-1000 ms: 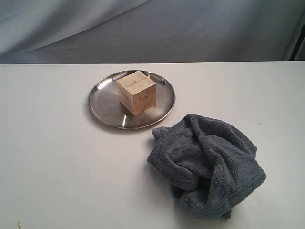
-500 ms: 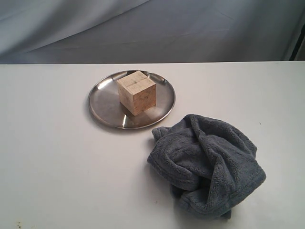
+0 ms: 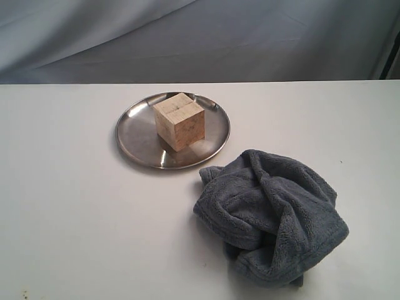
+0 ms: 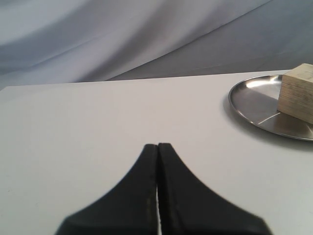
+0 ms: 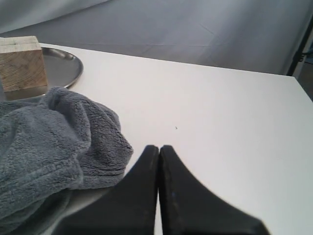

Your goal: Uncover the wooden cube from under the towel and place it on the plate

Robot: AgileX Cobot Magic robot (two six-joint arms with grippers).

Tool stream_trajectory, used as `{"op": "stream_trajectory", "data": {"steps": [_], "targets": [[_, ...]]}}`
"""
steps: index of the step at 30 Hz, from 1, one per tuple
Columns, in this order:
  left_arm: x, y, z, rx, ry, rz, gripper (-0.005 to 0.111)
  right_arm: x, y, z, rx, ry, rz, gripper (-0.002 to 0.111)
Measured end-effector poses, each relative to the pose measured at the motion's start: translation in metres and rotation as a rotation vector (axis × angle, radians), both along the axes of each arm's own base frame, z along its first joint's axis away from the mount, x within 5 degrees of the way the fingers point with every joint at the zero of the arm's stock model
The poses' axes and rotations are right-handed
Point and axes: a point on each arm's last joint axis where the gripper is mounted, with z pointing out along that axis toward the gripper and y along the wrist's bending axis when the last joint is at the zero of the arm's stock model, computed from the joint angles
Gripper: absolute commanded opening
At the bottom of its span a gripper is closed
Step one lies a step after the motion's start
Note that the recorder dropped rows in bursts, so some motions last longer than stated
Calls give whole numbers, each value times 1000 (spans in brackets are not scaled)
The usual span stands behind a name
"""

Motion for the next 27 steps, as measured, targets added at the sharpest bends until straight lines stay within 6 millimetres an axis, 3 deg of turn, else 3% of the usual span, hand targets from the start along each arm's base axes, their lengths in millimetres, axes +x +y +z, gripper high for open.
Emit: {"op": "stream_trajectory", "data": {"steps": [12,27], "targets": [[0,0,0,0,0,0,0,0,-9,-1,2,6,-168,0],[0,0,0,0,0,0,0,0,-9,-1,8,6,-176,0]]}}
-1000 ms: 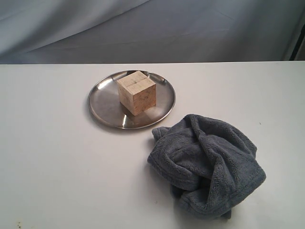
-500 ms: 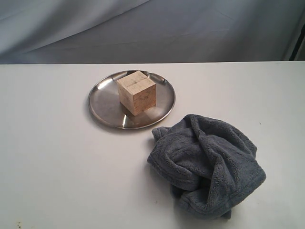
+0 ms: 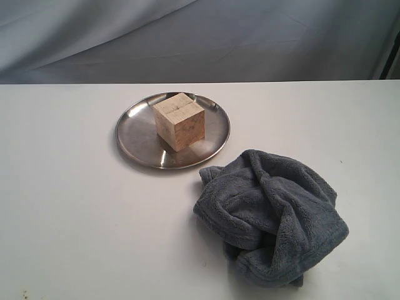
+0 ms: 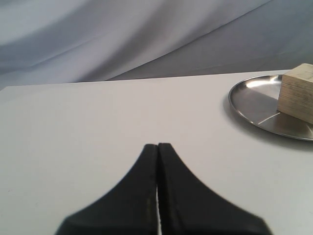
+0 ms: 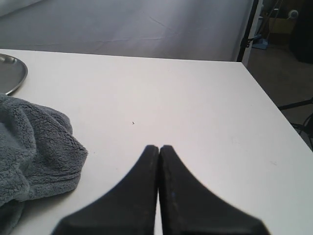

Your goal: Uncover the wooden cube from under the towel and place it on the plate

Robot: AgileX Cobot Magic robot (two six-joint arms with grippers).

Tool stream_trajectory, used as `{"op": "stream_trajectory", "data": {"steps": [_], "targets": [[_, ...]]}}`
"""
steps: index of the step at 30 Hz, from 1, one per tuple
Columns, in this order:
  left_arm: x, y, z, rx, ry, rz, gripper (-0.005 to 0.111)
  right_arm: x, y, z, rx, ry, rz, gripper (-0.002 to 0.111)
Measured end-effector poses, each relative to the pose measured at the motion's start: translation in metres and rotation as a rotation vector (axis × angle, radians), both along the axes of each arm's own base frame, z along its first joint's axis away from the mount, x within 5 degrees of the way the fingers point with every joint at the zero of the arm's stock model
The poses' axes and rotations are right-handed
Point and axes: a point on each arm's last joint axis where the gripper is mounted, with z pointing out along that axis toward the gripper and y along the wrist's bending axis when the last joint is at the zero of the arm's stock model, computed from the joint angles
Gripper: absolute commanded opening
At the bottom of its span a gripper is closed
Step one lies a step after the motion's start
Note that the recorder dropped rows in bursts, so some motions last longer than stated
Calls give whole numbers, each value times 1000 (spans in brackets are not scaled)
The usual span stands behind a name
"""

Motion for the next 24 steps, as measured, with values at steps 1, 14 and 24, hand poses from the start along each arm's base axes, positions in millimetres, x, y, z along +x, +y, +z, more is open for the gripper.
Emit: {"op": "stream_trajectory", "data": {"steps": [1,14,24], "targets": [[0,0,0,0,0,0,0,0,0,0,0,0,0,0],[0,0,0,0,0,0,0,0,0,0,1,0,0,0],[0,0,0,0,0,0,0,0,1,0,1,0,17,0]]}}
